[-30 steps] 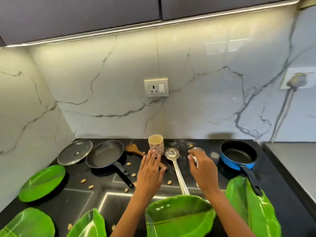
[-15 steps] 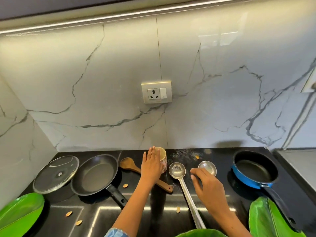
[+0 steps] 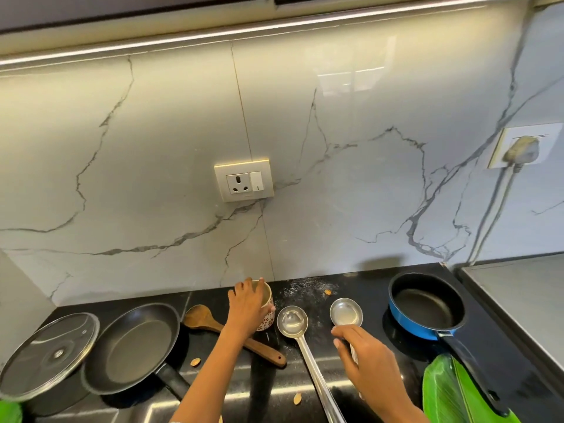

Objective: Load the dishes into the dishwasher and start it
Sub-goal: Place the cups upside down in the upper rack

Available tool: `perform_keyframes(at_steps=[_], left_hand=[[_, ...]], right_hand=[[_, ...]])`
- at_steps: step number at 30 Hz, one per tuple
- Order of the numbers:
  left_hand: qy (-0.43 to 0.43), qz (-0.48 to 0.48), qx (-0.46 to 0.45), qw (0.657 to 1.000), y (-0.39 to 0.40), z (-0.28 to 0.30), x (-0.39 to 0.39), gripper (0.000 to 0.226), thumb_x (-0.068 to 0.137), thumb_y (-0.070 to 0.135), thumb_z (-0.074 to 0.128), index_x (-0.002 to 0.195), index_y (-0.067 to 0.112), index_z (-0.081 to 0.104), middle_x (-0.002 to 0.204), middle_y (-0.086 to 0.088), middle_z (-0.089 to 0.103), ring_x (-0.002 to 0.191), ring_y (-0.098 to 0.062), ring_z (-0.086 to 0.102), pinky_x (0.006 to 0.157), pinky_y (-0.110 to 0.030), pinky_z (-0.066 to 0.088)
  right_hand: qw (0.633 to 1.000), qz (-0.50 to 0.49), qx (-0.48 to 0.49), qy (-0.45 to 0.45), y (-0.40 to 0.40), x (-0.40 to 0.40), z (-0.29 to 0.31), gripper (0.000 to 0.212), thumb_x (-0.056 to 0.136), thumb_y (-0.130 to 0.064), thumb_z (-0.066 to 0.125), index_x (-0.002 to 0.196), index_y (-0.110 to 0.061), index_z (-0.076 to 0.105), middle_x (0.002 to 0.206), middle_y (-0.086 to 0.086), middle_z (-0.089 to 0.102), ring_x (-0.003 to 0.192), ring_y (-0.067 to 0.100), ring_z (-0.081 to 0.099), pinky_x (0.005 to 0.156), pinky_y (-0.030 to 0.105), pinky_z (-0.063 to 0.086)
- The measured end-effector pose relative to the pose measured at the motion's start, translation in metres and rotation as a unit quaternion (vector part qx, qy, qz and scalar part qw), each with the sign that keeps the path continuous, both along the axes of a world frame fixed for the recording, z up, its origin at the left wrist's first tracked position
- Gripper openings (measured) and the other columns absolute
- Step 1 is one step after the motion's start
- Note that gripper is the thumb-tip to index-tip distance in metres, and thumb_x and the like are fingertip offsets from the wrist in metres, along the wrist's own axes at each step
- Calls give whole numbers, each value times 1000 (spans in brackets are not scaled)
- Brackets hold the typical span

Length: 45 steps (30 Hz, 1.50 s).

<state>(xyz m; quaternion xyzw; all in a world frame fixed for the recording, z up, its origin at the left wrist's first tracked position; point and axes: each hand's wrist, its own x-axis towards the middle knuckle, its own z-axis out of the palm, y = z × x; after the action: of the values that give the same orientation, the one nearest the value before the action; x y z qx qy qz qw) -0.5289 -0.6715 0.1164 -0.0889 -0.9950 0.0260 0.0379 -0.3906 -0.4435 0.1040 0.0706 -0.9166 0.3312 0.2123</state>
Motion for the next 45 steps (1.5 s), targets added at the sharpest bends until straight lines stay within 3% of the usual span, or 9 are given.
perform_keyframes(at_steps=[5,10,16,19,24,27,30,40,45], left_hand=[[103,-83,-26,991,10,15,27,73,52,48,88,110,9,67,100,-18,65,82,-36,64,65,-44,52],[179,-114,2,977,38,52,82,72,59,50,83,114,9,64,103,-19,63,86,-35,63,70,-44,51],[233,-202,-4,951,102,83,180,58,71,51,67,116,15,59,107,-15,59,90,-32,57,75,-40,40],[195,-229,13,954,153,87,247,58,75,53,41,117,18,61,112,-14,59,94,-32,58,81,-41,32],[145,-345,69,925,249,70,348,59,78,55,43,124,19,53,117,-13,57,100,-33,56,83,-42,29],[108,-411,100,900,311,57,401,62,80,57,44,128,19,52,123,-11,55,107,-32,55,90,-43,25],[75,-481,121,865,377,38,450,61,83,57,45,131,21,43,125,-9,54,113,-31,53,103,-46,16],[-34,-629,153,762,523,-70,541,65,87,57,42,142,26,28,140,-10,45,130,-25,45,110,-60,7],[-36,-626,117,770,550,-173,520,62,97,54,26,147,17,30,152,-12,30,140,-24,28,112,-53,14]], right_hand=[[1000,-8,-14,11,18,20,0,13,86,-25,60,97,-30,64,92,-24,62,76,-8,57,64,8,44],[999,-14,-28,31,46,60,9,15,86,-17,66,97,-27,65,96,-23,62,78,-5,60,62,20,52],[997,-50,-31,51,92,150,18,15,89,-28,55,98,-24,67,97,-15,66,80,0,61,67,13,45],[995,-76,-17,57,127,210,19,29,86,-36,44,96,-23,68,94,-11,69,82,8,63,66,18,43],[991,-128,-26,37,200,322,8,35,84,-48,53,109,-26,63,111,-15,63,93,4,63,69,15,48],[985,-167,-29,21,240,385,-5,62,75,-63,57,125,-26,53,128,-14,54,107,2,54,76,11,42],[974,-223,-48,-5,277,443,-23,85,65,-69,62,135,-25,42,136,-12,48,118,8,50,84,25,47],[908,-406,-98,-39,371,546,-104,79,62,-63,66,126,-25,41,109,-5,65,91,16,65,63,29,54],[860,-504,-54,-65,419,563,-174,83,59,-68,63,122,-17,51,101,2,69,81,24,69,55,35,55]])
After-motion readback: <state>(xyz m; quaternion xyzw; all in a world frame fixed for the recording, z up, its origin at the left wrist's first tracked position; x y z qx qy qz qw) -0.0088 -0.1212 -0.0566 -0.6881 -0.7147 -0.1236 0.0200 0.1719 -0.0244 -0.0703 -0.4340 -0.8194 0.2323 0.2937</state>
